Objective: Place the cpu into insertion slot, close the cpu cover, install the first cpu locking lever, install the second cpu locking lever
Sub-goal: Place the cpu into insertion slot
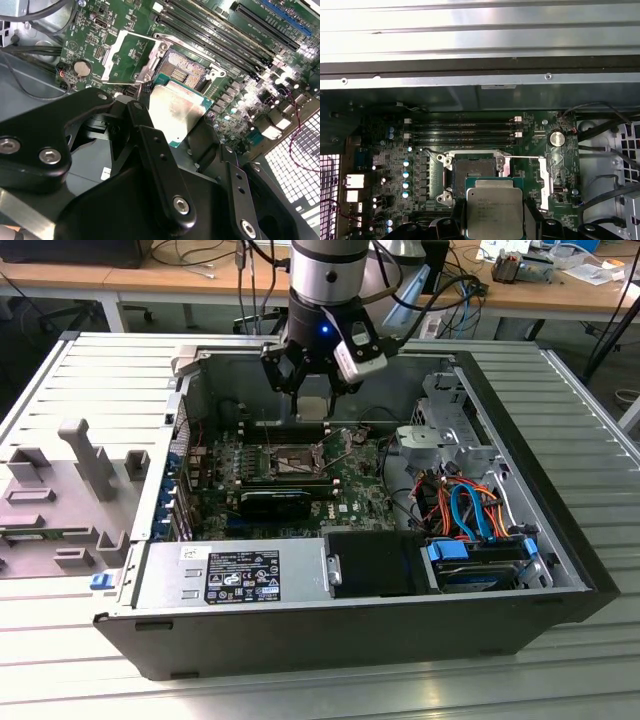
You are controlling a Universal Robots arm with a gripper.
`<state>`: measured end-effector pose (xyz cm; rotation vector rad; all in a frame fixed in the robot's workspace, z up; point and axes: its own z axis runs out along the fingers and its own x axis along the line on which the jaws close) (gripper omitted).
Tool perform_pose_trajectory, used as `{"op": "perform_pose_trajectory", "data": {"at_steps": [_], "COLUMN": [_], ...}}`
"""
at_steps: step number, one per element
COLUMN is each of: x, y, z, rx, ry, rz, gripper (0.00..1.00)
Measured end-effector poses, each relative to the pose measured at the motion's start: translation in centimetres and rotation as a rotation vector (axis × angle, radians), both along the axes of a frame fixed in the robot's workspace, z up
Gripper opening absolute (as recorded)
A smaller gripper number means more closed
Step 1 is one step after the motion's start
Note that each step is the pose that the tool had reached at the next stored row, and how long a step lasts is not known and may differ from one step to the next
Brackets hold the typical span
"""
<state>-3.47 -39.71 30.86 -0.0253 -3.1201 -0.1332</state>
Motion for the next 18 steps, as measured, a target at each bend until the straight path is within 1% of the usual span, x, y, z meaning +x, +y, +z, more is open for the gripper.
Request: {"op": "perform_pose_trajectory", "data": {"at_steps": [18], "x": [-0.09], "y": [-0.18], "z": [-0.65], "rx": [0.0000], "ry": [0.0000], "rz": [0.002], "gripper": [0.55]}}
